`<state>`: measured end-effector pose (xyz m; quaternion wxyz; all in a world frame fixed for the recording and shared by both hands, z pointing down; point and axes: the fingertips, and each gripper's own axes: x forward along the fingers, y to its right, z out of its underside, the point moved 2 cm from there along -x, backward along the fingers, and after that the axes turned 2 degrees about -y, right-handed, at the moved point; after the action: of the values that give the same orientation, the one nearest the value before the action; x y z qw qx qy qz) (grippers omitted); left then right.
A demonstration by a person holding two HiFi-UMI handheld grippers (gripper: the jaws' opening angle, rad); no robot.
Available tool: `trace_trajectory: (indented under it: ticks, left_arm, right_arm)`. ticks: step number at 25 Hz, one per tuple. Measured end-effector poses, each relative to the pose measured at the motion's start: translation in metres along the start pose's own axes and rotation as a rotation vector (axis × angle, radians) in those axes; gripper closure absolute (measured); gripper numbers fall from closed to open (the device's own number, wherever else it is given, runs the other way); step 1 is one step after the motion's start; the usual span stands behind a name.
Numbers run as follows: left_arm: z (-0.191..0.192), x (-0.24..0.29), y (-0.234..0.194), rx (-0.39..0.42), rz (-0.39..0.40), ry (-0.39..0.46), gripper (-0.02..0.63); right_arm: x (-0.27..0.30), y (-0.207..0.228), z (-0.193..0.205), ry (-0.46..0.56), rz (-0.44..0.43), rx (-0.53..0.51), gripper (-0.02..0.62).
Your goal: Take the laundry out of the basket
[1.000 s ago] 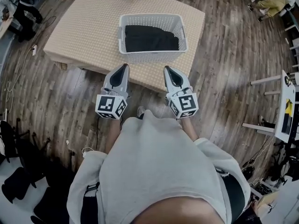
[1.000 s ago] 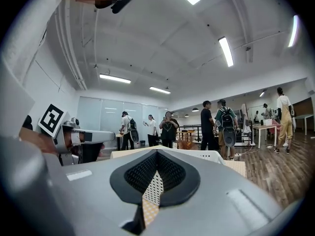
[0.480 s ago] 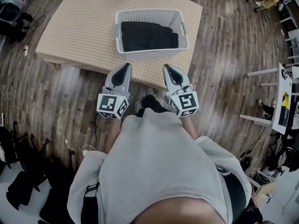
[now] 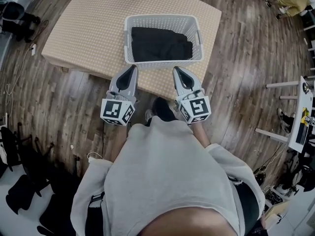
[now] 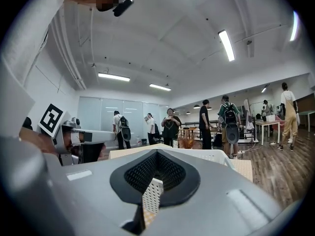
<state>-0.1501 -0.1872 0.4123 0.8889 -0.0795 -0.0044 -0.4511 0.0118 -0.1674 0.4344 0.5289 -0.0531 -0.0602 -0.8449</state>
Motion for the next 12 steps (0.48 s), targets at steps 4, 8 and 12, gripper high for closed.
trace_trajectory:
  ticks: [4, 8, 12]
  left_arm:
    - [-0.016, 0.034, -0.011, 0.033, -0.016, 0.017, 0.595]
    - [-0.037, 0.072, -0.016, 0.067, -0.023, 0.036, 0.595]
    - [-0.045, 0.104, -0.018, 0.076, -0.025, 0.032, 0.595]
  right_arm:
    - [0.024, 0.028, -0.012, 0.041, -0.009, 0.014, 0.595]
    - [0.050, 0.057, -0.034, 0.090, -0.024, 0.011, 0.595]
    - [0.070, 0.081, -0.053, 0.125, -0.037, 0.010, 0.595]
